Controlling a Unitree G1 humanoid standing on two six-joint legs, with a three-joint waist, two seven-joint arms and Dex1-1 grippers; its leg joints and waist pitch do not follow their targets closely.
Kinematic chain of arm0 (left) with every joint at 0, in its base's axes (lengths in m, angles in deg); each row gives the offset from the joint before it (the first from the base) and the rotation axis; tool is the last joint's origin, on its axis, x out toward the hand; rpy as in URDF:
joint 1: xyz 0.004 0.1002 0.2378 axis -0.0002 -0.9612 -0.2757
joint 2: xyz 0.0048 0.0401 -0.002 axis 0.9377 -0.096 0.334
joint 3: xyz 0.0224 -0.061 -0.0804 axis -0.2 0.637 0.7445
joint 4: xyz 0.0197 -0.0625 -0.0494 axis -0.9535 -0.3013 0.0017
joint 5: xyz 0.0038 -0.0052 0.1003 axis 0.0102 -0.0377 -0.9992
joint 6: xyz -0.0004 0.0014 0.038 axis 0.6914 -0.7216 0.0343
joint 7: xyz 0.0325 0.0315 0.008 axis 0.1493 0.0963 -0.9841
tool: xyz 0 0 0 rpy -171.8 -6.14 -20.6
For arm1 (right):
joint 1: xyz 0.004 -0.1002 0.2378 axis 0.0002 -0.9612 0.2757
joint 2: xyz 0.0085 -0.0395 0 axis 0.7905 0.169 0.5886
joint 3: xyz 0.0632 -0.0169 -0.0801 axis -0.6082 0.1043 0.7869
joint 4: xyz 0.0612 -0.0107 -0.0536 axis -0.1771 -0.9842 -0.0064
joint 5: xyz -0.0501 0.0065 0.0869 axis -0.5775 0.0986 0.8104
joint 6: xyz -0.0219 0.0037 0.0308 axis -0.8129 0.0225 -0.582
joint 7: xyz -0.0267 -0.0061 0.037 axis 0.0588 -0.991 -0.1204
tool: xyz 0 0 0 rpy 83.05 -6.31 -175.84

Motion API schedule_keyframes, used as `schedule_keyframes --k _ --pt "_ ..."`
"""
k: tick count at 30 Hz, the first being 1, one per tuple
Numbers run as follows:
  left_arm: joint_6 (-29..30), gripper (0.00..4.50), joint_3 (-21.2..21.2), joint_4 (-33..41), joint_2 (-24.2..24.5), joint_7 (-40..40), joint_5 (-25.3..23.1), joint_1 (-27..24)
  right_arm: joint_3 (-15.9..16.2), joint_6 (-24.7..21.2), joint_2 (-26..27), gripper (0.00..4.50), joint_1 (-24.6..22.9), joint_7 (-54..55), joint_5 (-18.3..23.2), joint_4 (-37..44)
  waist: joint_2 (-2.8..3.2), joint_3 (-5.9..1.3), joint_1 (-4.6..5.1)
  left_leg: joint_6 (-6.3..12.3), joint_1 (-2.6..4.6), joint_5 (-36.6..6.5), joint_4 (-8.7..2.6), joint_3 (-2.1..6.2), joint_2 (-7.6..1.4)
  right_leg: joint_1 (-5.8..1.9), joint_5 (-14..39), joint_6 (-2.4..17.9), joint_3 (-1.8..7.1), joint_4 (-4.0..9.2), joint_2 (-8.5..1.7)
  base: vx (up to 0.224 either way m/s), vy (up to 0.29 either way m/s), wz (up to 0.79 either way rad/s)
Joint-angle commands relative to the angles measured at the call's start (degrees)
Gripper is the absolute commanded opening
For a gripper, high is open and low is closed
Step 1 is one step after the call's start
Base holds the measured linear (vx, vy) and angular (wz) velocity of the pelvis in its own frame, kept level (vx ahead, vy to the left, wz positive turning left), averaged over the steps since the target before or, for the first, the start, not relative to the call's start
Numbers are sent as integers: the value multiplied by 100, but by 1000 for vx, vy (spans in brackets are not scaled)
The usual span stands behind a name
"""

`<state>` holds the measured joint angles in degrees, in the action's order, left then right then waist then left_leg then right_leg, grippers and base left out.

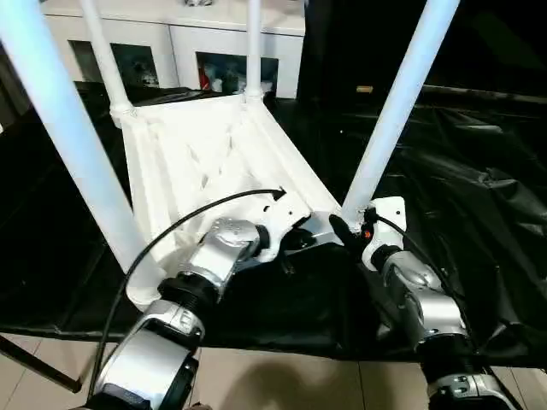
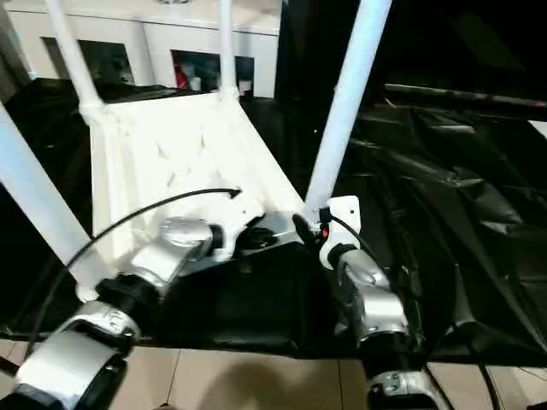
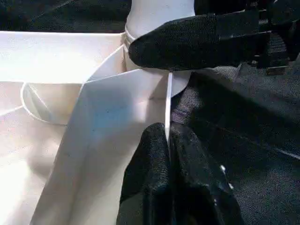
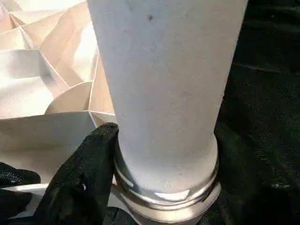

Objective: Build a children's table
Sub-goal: Rotate leg to tighten

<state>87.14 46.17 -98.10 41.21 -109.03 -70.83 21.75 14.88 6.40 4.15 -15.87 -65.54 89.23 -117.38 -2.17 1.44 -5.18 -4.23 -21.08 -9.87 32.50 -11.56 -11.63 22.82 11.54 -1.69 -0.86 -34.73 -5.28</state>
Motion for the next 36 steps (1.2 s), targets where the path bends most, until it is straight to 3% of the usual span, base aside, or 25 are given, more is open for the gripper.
schedule_keyframes --k 1,6,13,16,20,26,31,36 --pt "-35 0 -3 -288 -219 99 98 -90 503 -13 182 344 -127 -659 98 101 -63 -222 33 165 62 -1502 -377 61 -112 -160 1137 932 112 492 -184 0 0 0" --pt "-7 0 -81 -240 61 -318 86 -141 514 -123 -280 384 -19 -1255 180 204 -75 -220 39 187 44 -1560 -385 76 -119 -175 1308 896 108 507 -197 0 0 0" --pt "151 0 -217 45 703 -1572 201 -300 851 -273 -1240 392 -28 -2991 245 483 -90 -219 38 363 23 -1352 -358 65 -128 -204 960 1085 101 467 -198 0 0 0" --pt "240 0 -328 253 1000 -2236 266 -403 915 -307 -1492 392 -47 -3458 275 532 -94 -211 50 346 40 -1448 -367 66 -141 -189 1113 1140 104 467 -198 0 0 0" --pt "287 0 -385 418 1298 -2626 303 -507 928 -372 -1671 392 -47 -3846 419 562 -80 -217 45 290 66 -1412 -373 63 -170 -173 805 1321 104 425 -194 0 0 0" --pt "394 0 -399 651 1558 -2873 359 -655 964 -400 -1730 334 -30 -4178 516 563 -97 -241 25 442 60 -978 -321 33 -146 -223 34 1515 99 340 -192 0 0 0" --pt "452 0 -408 746 1573 -2915 371 -699 1000 -357 -1682 293 -43 -4194 485 507 -96 -233 31 398 66 -1050 -330 35 -155 -221 286 1501 99 359 -196 0 0 0" --pt "456 0 -418 772 1510 -2840 416 -700 915 -303 -1551 273 -68 -3977 531 441 -114 -240 33 394 72 -1003 -321 32 -147 -223 189 1510 99 346 -189 0 0 0"
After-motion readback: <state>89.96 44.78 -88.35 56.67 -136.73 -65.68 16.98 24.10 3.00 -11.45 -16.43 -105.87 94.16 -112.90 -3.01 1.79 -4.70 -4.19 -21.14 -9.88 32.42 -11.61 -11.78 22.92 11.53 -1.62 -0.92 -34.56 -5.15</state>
